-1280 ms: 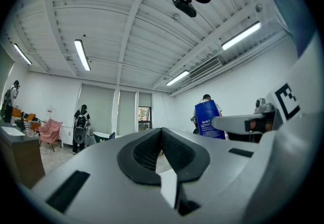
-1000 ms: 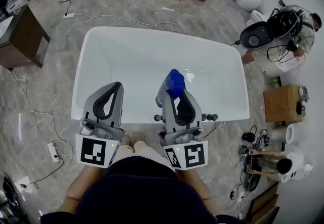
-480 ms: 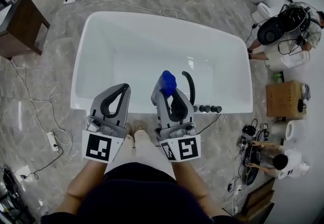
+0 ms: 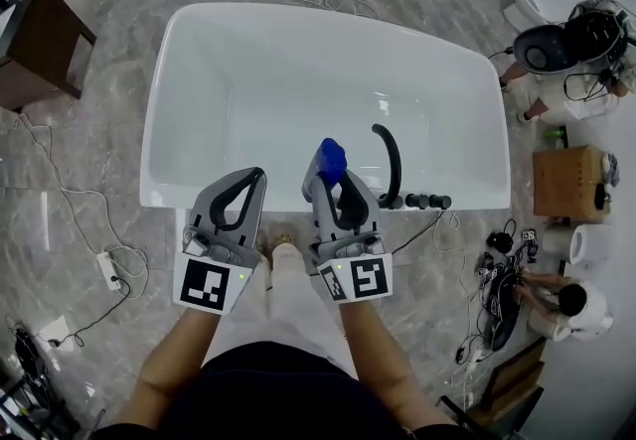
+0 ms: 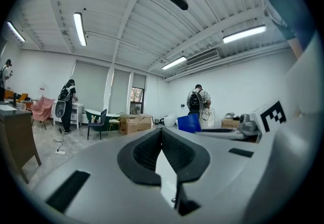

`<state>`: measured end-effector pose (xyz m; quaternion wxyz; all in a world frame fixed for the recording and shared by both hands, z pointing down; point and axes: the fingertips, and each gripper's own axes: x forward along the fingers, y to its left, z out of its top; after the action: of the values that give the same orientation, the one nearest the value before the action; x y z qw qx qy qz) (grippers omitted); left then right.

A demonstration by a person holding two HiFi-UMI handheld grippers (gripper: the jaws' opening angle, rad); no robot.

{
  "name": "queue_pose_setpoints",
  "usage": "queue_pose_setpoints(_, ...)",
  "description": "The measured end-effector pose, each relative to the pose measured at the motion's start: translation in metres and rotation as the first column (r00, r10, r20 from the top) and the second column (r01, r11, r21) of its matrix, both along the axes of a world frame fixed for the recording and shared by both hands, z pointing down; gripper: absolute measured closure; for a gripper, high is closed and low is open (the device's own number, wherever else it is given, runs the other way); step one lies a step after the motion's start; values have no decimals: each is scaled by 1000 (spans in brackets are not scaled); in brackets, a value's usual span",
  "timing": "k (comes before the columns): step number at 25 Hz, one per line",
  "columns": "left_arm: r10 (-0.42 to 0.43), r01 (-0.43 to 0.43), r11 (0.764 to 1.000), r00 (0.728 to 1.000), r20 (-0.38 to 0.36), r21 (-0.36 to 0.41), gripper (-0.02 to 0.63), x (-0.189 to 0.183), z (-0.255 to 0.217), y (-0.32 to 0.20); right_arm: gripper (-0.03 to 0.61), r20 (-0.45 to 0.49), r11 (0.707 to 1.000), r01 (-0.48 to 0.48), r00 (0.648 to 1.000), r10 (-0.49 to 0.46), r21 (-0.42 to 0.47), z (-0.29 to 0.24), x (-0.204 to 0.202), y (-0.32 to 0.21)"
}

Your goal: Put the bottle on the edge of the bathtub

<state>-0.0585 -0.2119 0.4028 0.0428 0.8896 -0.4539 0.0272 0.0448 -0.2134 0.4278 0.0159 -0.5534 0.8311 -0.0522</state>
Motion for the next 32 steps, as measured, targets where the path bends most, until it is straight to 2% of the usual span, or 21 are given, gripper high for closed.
queue_pose_setpoints(7, -1, 2, 998, 1000, 14, -60, 612, -2, 30, 0, 451, -21, 992, -28, 999, 26, -124, 62, 4, 4)
queue_pose_setpoints(11, 8, -6, 996, 1000, 20, -88, 611, -1, 43, 2, 451, -26, 976, -43, 999, 39, -212, 101, 6, 9)
queue_pose_setpoints(17, 19, -16, 992, 1000, 20, -127, 612, 2, 57, 2, 453, -44, 953, -54, 998, 43, -297, 140, 6, 14)
queue_pose_setpoints(21, 32, -29, 989, 999, 22, -148, 612, 4, 67, 0, 453, -50, 942, -56, 998, 42, -331, 160, 5, 12)
queue_pose_setpoints(27, 45, -38, 982, 998, 33, -184, 612, 8, 85, -1, 454, -59, 942, -66, 997, 49, -330, 175, 7, 13)
queue_pose_setpoints(32, 59, -53, 980, 998, 27, -189, 612, 9, 93, -6, 454, -78, 930, -74, 996, 49, -360, 193, 7, 16)
